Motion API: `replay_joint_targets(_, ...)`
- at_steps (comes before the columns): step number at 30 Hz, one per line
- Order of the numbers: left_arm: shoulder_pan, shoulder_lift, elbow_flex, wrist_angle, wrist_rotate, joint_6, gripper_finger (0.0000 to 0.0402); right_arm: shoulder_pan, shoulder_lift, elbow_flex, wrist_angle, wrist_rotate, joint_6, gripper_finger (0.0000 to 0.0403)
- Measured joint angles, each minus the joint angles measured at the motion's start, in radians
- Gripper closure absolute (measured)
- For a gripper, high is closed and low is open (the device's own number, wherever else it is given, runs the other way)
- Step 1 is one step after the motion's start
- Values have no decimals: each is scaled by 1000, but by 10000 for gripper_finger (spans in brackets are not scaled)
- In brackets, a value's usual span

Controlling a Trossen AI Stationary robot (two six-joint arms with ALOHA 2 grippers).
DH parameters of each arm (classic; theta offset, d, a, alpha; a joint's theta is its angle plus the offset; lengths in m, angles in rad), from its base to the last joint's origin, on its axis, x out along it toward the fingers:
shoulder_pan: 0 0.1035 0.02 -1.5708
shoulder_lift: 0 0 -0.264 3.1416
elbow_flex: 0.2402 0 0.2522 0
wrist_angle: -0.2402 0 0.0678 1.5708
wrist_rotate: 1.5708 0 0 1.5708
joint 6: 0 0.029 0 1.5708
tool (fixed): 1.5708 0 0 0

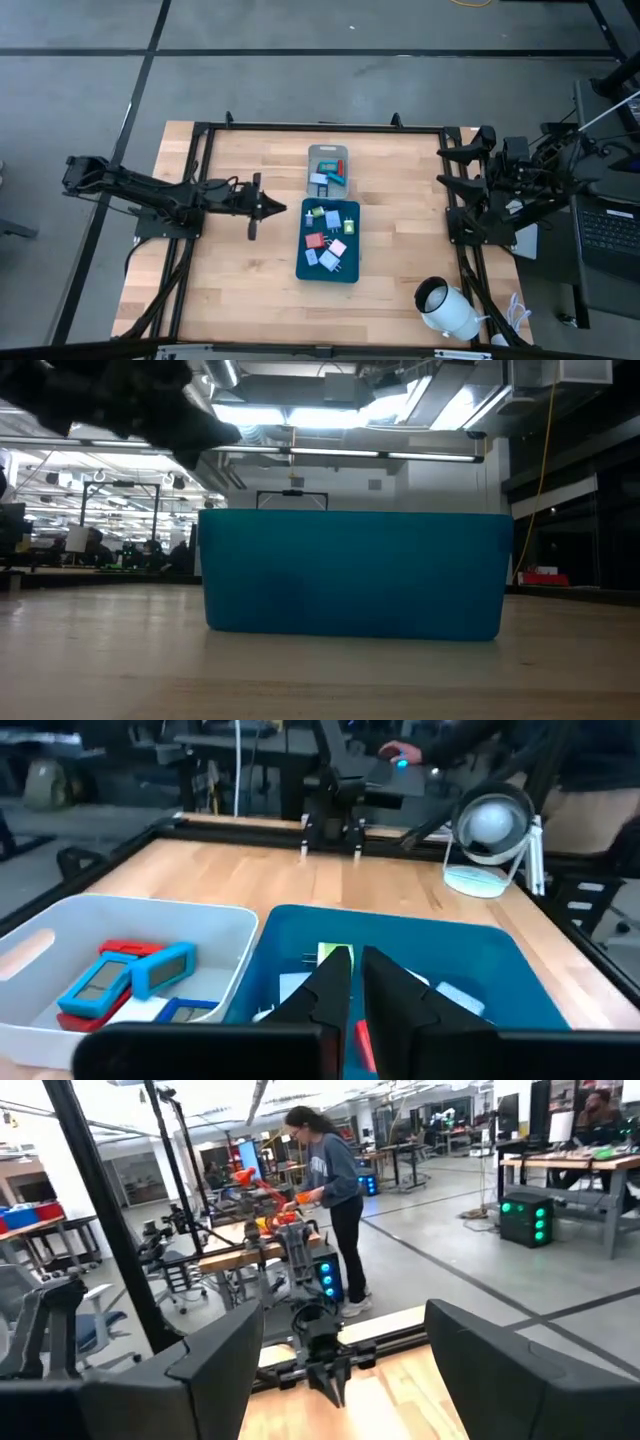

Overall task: Pick & Place Office items
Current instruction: Return to Home Position

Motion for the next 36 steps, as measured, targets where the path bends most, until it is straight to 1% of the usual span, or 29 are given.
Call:
replay_joint_targets(4,20,-71,-130,136,43,21,386,0,-2,0,8,27,-22,119)
replay_joint_targets(7,41,-151,-242,174,38,-13,390,0,-1,0,15,32,-34,119)
replay_joint_targets(9,50,-214,-288,186,44,-45,392,0,-1,0,27,32,-35,119)
replay_joint_targets(11,52,-272,-297,129,59,-56,395,0,-1,0,40,32,-42,119)
replay_joint_targets(14,51,-356,-298,21,95,-29,397,0,-1,0,64,38,-63,119)
replay_joint_targets(16,51,-415,-298,-68,100,-8,398,0,-1,0,66,55,-73,119)
replay_joint_targets(21,51,-605,-298,-301,96,2,396,0,-1,0,66,58,-79,119)
replay_joint_targets(26,51,-798,-298,-467,46,22,398,0,2,0,66,57,-87,119)
replay_joint_targets(27,53,-822,-298,-472,46,33,399,0,2,0,66,52,-87,119)
replay_joint_targets(31,58,-874,-298,-471,48,89,399,0,0,0,57,14,-80,119)
replay_joint_targets(34,76,-868,-298,-474,48,107,395,0,-5,0,32,-20,-54,119)
replay_joint_targets(36,87,-851,-298,-476,67,99,393,0,-14,0,5,-41,-38,119)
